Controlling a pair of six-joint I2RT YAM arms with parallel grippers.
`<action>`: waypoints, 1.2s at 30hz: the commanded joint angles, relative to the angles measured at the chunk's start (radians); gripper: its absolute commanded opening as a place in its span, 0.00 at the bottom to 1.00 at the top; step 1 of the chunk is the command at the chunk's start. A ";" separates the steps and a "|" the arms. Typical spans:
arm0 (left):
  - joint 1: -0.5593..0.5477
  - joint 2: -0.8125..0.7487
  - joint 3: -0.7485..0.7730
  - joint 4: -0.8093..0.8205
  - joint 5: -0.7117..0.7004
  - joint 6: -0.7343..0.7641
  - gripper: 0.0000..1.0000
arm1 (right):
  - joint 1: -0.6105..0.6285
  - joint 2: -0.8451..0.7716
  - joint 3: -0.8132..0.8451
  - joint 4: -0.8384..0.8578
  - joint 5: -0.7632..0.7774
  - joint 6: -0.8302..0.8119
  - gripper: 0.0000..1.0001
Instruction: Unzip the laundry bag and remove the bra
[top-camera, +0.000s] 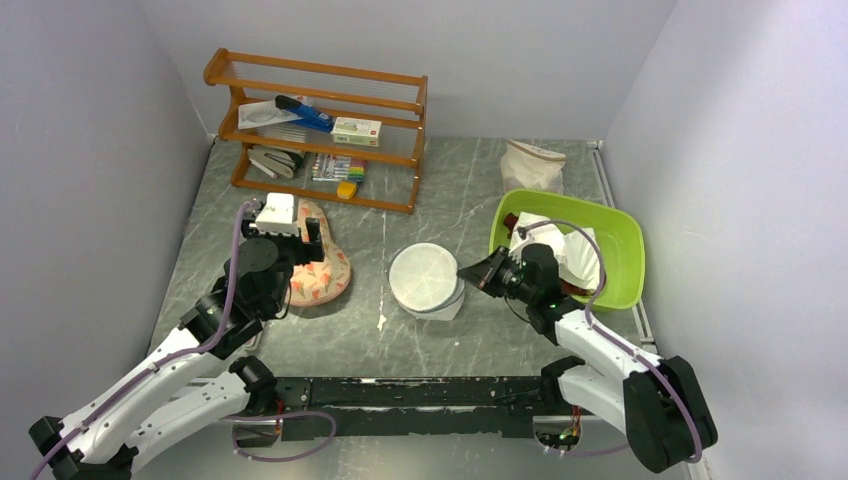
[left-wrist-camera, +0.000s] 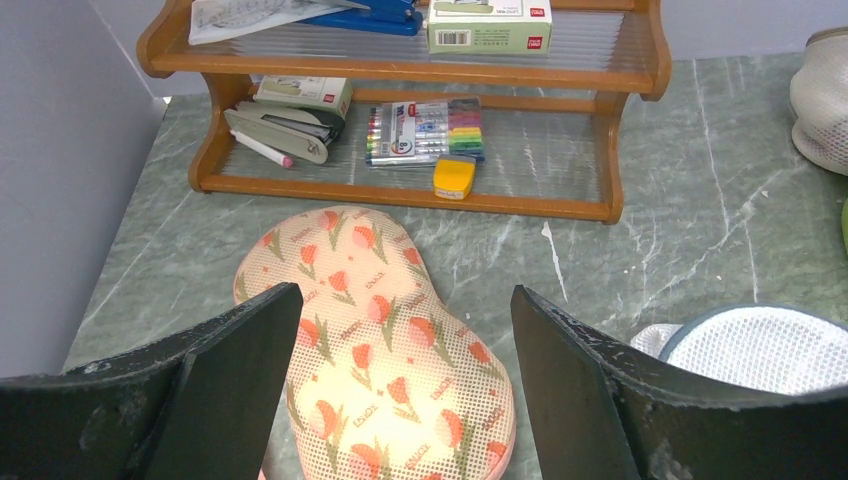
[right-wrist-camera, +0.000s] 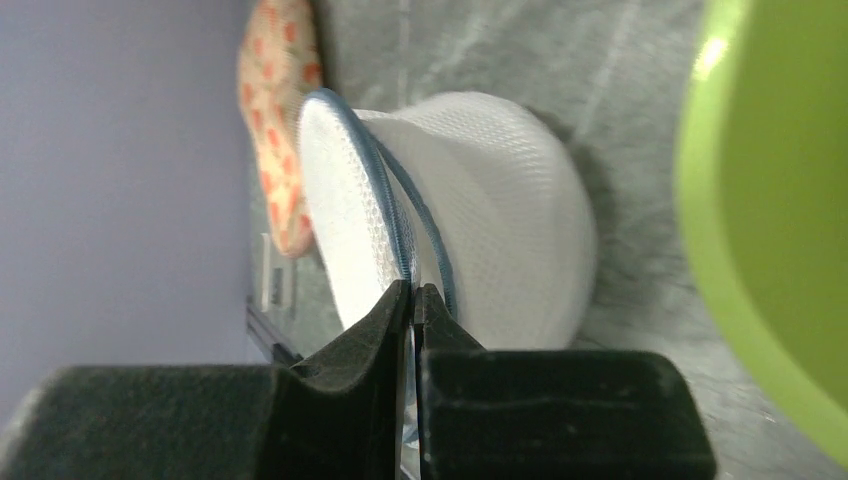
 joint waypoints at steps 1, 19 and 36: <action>-0.007 -0.003 0.011 0.020 0.012 -0.008 0.88 | -0.021 0.049 -0.022 -0.044 0.025 -0.082 0.04; -0.007 0.046 0.008 0.032 0.043 0.003 0.91 | 0.000 0.235 0.202 -0.249 0.029 -0.371 0.17; 0.000 0.185 0.056 0.024 0.222 -0.020 0.99 | 0.040 -0.025 0.509 -0.739 0.392 -0.657 0.81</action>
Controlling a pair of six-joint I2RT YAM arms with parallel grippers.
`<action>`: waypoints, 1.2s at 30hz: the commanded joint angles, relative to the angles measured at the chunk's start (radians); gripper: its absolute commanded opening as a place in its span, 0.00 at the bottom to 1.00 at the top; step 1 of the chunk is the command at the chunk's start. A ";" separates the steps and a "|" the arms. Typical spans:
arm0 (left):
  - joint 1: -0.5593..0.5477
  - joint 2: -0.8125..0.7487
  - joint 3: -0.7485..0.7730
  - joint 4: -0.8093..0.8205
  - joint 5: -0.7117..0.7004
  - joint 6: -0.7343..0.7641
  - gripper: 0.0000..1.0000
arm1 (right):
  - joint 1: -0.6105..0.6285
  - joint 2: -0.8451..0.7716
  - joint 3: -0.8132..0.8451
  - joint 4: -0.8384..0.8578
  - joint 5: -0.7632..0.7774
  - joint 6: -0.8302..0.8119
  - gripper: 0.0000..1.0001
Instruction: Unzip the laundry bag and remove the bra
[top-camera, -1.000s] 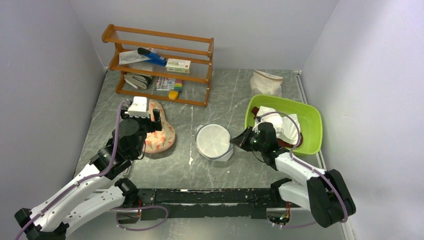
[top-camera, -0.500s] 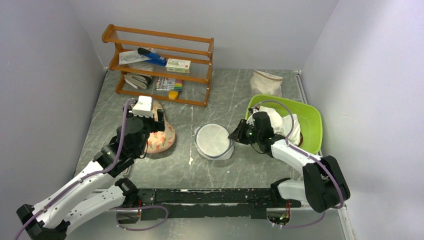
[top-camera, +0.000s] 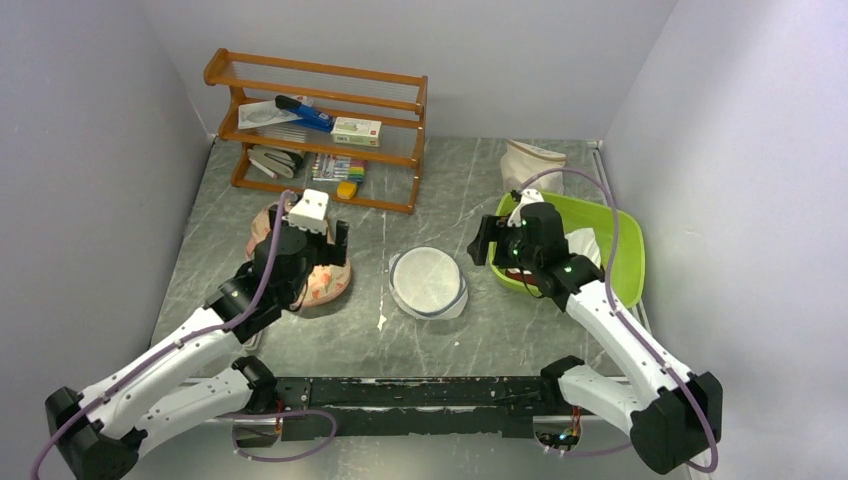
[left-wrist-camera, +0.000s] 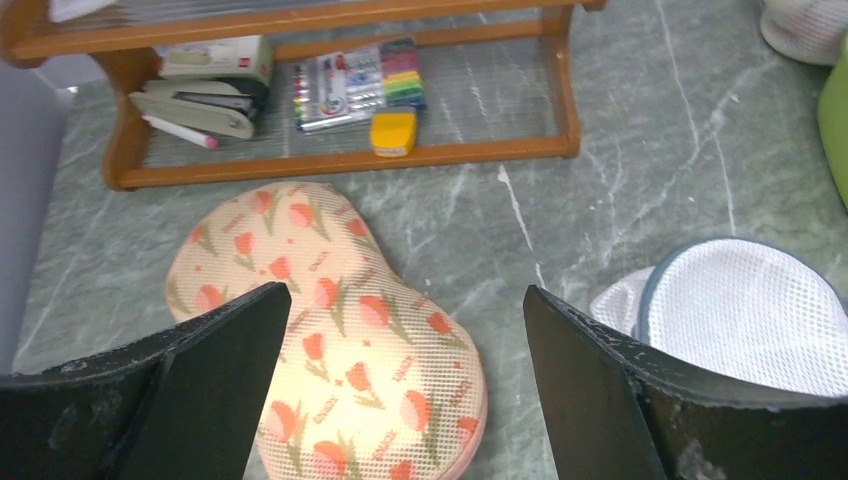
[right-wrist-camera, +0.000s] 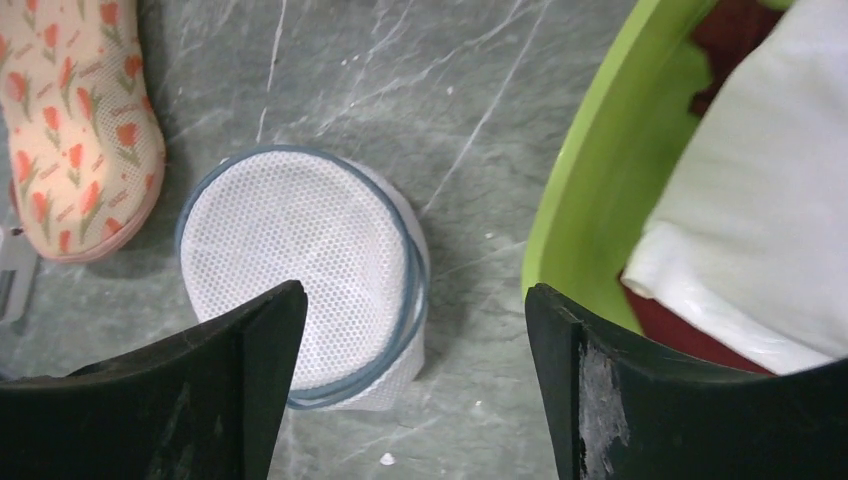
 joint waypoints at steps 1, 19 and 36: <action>0.010 0.084 0.062 0.018 0.123 -0.061 1.00 | 0.003 -0.054 0.092 -0.129 0.125 -0.121 0.84; 0.206 0.280 0.470 0.082 0.310 -0.112 0.98 | 0.014 -0.339 0.294 -0.146 0.276 -0.252 1.00; 0.207 -0.094 0.463 -0.109 0.337 -0.128 0.97 | 0.014 -0.358 0.326 -0.097 0.293 -0.177 1.00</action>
